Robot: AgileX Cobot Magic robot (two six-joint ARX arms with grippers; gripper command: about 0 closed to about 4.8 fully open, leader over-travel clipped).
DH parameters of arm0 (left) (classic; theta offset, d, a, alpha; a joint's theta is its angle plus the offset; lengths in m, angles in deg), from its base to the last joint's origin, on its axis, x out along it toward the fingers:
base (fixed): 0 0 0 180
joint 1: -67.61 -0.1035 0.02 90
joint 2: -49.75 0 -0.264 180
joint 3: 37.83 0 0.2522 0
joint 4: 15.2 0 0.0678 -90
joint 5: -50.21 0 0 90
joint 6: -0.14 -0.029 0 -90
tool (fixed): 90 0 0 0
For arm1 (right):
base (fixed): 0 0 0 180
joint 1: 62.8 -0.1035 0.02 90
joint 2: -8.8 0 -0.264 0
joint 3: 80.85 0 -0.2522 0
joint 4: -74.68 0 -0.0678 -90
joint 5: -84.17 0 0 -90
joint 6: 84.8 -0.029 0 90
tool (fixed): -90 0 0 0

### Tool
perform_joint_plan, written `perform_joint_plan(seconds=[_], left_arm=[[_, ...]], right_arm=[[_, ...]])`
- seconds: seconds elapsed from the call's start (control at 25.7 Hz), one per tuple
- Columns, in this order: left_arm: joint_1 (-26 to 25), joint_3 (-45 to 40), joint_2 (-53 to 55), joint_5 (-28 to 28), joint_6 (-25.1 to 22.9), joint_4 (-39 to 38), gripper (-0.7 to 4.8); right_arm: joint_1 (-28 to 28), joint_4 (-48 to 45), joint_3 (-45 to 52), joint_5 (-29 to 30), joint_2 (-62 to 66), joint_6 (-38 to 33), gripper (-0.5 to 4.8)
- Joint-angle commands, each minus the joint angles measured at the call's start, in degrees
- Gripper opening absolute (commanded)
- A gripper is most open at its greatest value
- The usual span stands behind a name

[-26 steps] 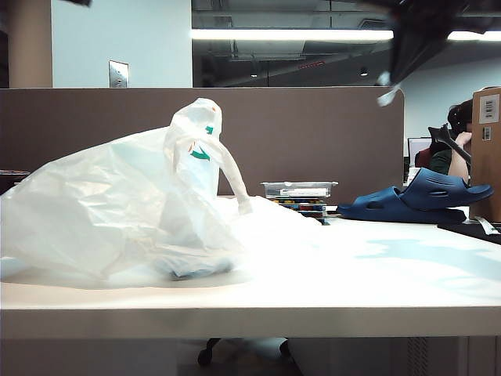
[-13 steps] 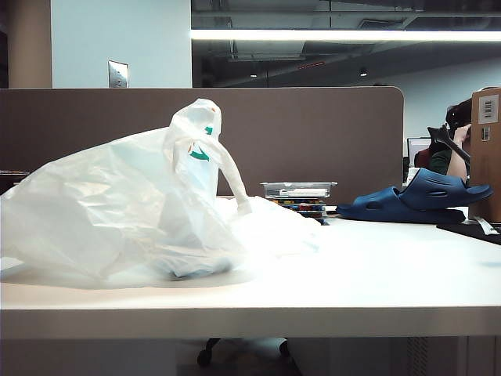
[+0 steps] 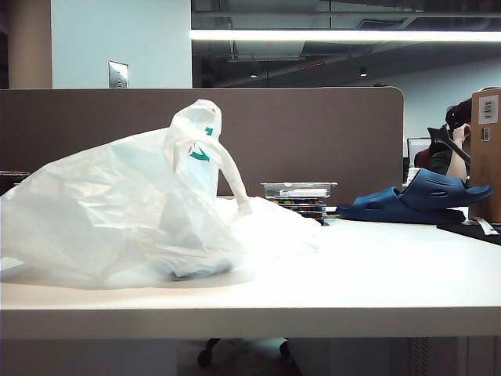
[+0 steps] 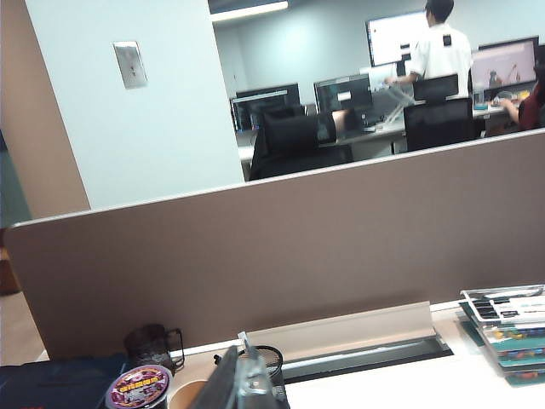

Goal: Put the power bank into the bag.

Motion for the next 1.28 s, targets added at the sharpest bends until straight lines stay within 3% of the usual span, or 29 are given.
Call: perform_joint_plan(seconds=[0.04, 0.19, 0.39, 0.89, 1.13, 1.28], left_arm=[[-0.11, 0.15, -3.41, -0.07, 1.49, -4.81, -0.06], [-0.11, 0.04, -9.05, -0.13, 1.33, -12.76, -0.06], [-0.11, -1.95, -14.73, -0.35, 1.18, -17.2, -0.06], [-0.09, -20.09, -36.81, -3.96, 1.2, -17.05, -0.06], [-0.07, -22.56, -36.92, -3.96, 1.16, -17.81, -0.06], [-0.04, -26.53, -36.92, -5.53, 1.25, -10.73, -0.06]], right_arm=[[0.07, -1.64, 5.55, 0.09, -4.81, -0.09, -0.09], [-0.04, -4.66, 16.52, 0.13, -13.46, -0.28, -0.09], [-0.04, -9.11, 29.2, 0.13, -24.92, -1.57, -0.09], [-0.35, -14.36, 48.87, 0.09, -44.78, -2.16, -0.09], [-0.31, -16.7, 55.47, 0.09, -49.79, -2.64, -0.09], [-0.28, -17.09, 58.05, 0.07, -51.56, -2.64, -0.09]])
